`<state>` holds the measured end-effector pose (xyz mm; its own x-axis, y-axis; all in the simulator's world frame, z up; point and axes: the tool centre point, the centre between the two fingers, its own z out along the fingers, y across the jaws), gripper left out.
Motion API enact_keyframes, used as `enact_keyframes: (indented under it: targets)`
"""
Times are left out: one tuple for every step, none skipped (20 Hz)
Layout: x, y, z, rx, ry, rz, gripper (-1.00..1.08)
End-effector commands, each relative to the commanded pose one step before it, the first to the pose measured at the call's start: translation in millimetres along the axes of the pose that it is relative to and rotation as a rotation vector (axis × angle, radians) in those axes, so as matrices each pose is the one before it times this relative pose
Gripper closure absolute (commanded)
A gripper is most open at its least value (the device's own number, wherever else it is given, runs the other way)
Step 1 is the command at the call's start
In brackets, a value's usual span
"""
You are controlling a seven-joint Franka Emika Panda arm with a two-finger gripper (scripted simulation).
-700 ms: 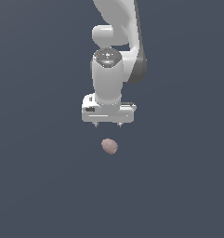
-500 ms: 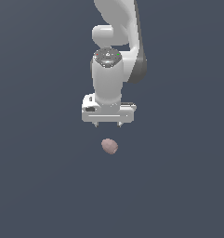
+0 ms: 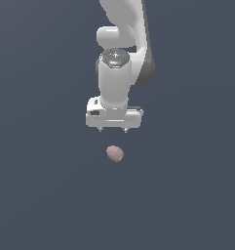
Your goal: Pick up the object and move it to a goal position.
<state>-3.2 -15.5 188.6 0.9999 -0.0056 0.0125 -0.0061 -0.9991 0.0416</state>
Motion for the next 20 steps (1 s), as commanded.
enact_keyframes:
  targets:
    - [0.04, 0.17, 0.39, 0.00013, -0.00037, -0.00232, -0.92]
    - [0.16, -0.04, 0.36, 0.00006, -0.00009, -0.00437, -0.92]
    - [0.21, -0.02, 0.47, -0.00009, -0.00012, -0.00586, -0.92]
    - [0.25, -0.02, 0.58, -0.00009, -0.00015, -0.00721, -0.92]
    - [0.3, -0.02, 0.69, -0.00001, -0.00017, -0.00846, -0.92]
    - [0.35, -0.04, 0.8, 0.00006, -0.0002, -0.00974, -0.92]
    - [0.4, -0.02, 0.91, 0.00012, -0.00022, -0.01096, -0.92]
    - [0.44, -0.04, 1.01, 0.00016, -0.00024, -0.01215, -0.92]
    - [0.48, -0.02, 1.1, 0.00019, -0.00026, -0.01324, -0.92]
    - [0.52, -0.03, 1.2, 0.0002, -0.00028, -0.01448, -0.92]
    - [0.57, -0.02, 1.31, 0.00022, -0.00029, -0.01582, -0.92]
    - [0.61, -0.01, 1.42, 0.00026, -0.00031, -0.01708, -0.92]
    - [0.66, -0.01, 1.53, 0.00033, -0.00032, -0.01839, -0.92]
    - [0.7, 0.0, 1.64, 0.0004, -0.00032, -0.01969, -0.92]
    - [0.74, 0.02, 1.75, 0.00046, -0.00032, -0.02099, -0.92]
    - [0.78, 0.03, 1.87, 0.00054, -0.00032, -0.02234, -0.92]
    - [0.83, 0.04, 1.98, 0.00062, -0.00031, -0.02367, -0.92]
    - [0.86, 0.07, 2.1, 0.00071, -0.00028, -0.025, -0.92]
    - [0.9, 0.09, 2.21, 0.00081, -0.00025, -0.0263, -0.92]
    - [0.91, 0.11, 2.25, 0.00088, -0.00021, -0.02676, -0.92]
